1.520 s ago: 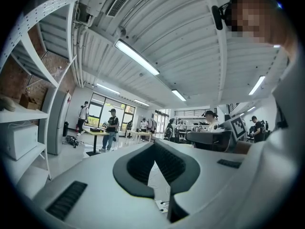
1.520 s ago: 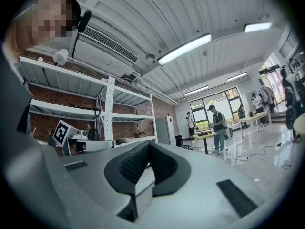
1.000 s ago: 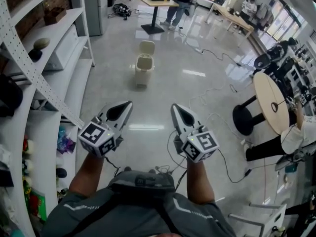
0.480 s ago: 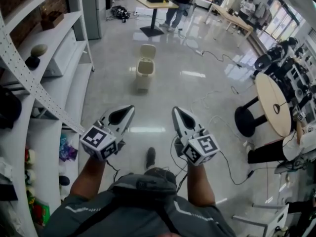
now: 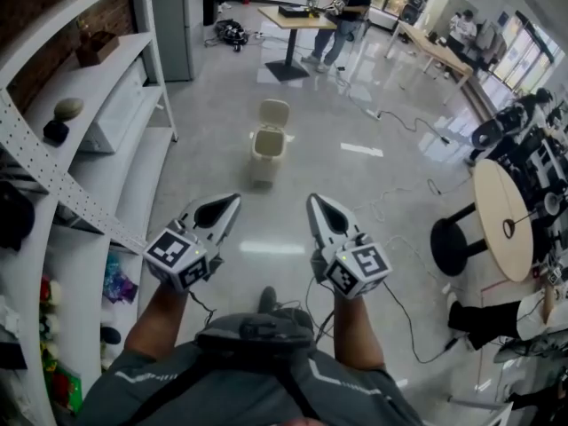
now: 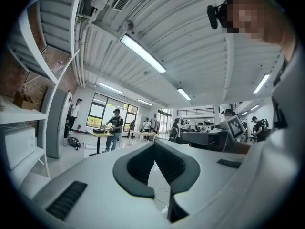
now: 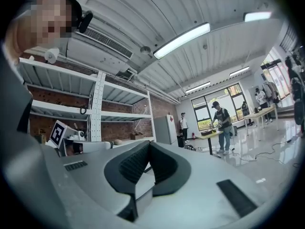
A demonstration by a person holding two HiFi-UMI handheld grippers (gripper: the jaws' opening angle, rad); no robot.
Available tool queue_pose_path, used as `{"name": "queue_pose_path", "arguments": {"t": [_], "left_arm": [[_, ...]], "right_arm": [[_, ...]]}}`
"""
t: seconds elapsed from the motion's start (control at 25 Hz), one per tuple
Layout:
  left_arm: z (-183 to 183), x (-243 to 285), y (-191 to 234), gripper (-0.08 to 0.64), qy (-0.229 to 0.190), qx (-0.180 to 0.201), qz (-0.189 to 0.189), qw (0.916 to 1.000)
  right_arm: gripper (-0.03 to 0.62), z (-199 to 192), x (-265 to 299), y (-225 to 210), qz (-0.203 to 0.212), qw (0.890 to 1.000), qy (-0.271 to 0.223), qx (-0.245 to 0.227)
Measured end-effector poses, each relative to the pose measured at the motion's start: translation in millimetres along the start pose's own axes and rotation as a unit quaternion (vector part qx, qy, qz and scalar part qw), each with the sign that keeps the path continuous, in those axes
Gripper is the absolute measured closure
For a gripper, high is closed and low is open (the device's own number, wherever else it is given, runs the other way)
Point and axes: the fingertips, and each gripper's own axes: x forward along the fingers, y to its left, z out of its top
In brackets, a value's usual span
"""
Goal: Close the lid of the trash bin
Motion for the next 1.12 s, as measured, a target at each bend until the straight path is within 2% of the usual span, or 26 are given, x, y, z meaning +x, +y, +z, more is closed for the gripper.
{"name": "queue_pose_path", "arguments": {"t": [0.32,0.48,0.64,0.76,0.96,1.12], "left_arm": [[10.6,83.8,24.9,0.558,0.0,0.009,0.018,0.9998],[9.7,118.1,40.6,0.558,0.006,0.015,0.029,0.9995],[13.9,140.1,54.4,0.558,0.009,0.023,0.033,0.9992],[12.9,154.8,65.0,0.558,0.017,0.02,0.036,0.999],[9.4,182.1,86.4,0.558,0.023,0.015,0.029,0.9992],[10.2,211.0,112.2,0.558,0.013,0.012,0.02,0.9996]], "right_arm": [[0.581,14.0,32.0,-78.2,0.019,1.0,-0.002,0.005],[0.581,12.0,46.5,-110.2,0.013,1.0,0.0,-0.028],[0.581,13.1,63.2,-130.6,0.017,1.0,-0.003,-0.005],[0.581,10.8,73.0,-141.5,0.029,1.0,-0.006,-0.009],[0.581,12.6,93.0,-169.3,0.014,1.0,-0.015,0.002],[0.581,10.2,119.7,-197.4,-0.002,1.0,0.004,0.0]]}}
